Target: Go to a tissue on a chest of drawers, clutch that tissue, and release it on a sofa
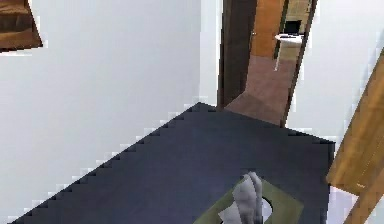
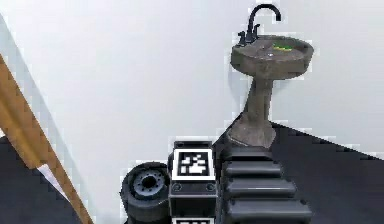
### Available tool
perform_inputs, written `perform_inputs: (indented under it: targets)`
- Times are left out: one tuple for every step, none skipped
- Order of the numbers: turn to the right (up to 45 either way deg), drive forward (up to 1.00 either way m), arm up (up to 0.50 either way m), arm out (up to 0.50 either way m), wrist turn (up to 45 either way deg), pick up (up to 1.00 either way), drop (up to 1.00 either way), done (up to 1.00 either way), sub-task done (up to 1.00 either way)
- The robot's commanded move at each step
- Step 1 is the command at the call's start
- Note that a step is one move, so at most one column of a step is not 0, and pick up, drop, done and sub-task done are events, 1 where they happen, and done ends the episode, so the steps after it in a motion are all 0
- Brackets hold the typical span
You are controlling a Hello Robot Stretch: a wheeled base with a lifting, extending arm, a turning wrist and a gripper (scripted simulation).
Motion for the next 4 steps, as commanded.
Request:
perform_inputs:
  targets:
    - [-3.0, 0.0, 0.0, 0.0, 0.0, 0.0, 0.0, 0.0, 0.0]
    - [0.0, 0.75, 0.0, 0.0, 0.0, 0.0, 0.0, 0.0, 0.0]
    - [45.0, 0.0, 0.0, 0.0, 0.0, 0.0, 0.0, 0.0, 0.0]
    - [45.0, 0.0, 0.0, 0.0, 0.0, 0.0, 0.0, 0.0, 0.0]
